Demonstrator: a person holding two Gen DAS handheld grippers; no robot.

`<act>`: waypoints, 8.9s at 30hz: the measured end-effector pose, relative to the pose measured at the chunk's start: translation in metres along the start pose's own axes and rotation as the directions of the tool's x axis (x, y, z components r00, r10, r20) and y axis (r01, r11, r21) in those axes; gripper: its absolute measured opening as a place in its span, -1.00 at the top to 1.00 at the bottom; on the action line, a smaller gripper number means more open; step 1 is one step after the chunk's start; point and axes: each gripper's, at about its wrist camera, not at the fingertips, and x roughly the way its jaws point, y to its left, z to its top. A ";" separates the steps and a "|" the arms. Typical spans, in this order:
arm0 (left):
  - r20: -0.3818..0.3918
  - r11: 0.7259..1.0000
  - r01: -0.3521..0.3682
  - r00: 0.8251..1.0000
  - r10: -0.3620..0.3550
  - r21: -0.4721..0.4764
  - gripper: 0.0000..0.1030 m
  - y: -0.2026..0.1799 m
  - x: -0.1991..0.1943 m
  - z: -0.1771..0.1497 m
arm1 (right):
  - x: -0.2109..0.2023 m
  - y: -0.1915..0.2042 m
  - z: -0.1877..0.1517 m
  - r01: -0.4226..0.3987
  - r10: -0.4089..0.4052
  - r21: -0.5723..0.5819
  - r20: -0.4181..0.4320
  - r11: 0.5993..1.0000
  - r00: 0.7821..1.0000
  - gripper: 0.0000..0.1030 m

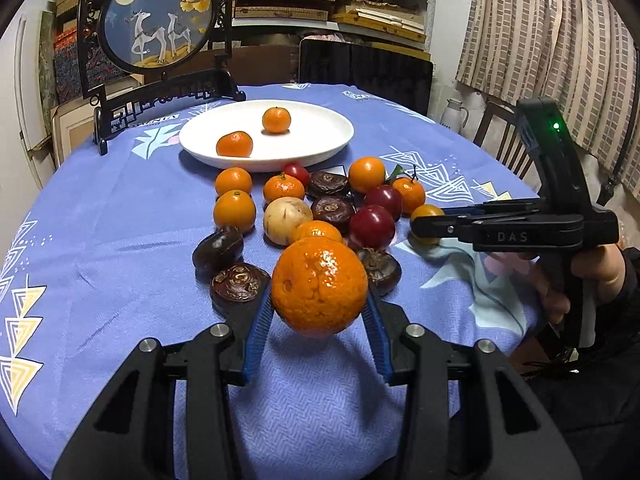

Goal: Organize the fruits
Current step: 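Grasp another orange with the left gripper while the right gripper grasps a yellow citrus, then lower both held fruits onto the white plate and open both grippers, then grasp a dark brown fruit with the left gripper while the right gripper grasps a leafy tangerine, then carry both fruits onto the white plate and release them, then grasp a second dark brown fruit with the left gripper while the right gripper grasps an orange, then lower both held fruits onto the white plate and open both grippers, then grasp an orange with the left gripper while the right gripper grasps a red plum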

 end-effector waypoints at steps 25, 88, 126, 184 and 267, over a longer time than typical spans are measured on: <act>0.012 0.998 0.052 0.999 -0.052 -0.017 0.18 0.019 0.017 0.074 | -0.059 -0.038 0.061 -0.101 0.086 0.084 0.172 0.991 0.981 0.29; -0.035 0.999 -0.025 0.999 0.026 0.025 0.21 0.015 0.003 0.014 | 0.005 -0.029 0.028 0.053 -0.056 0.051 0.054 0.997 0.997 -0.01; 0.035 0.997 -0.045 0.998 0.047 -0.055 0.20 0.086 0.074 0.165 | 0.011 -0.055 0.157 -0.066 0.041 0.134 0.184 0.989 0.982 0.25; -0.046 0.996 -0.003 0.999 -0.002 -0.089 0.19 0.060 0.043 0.011 | 0.033 0.027 0.060 0.136 -0.128 -0.103 0.074 0.985 0.989 0.11; -0.141 0.989 -0.146 0.980 0.140 -0.033 0.09 0.068 0.075 0.060 | -0.011 -0.046 0.035 -0.021 -0.009 0.134 0.215 0.991 0.977 -0.12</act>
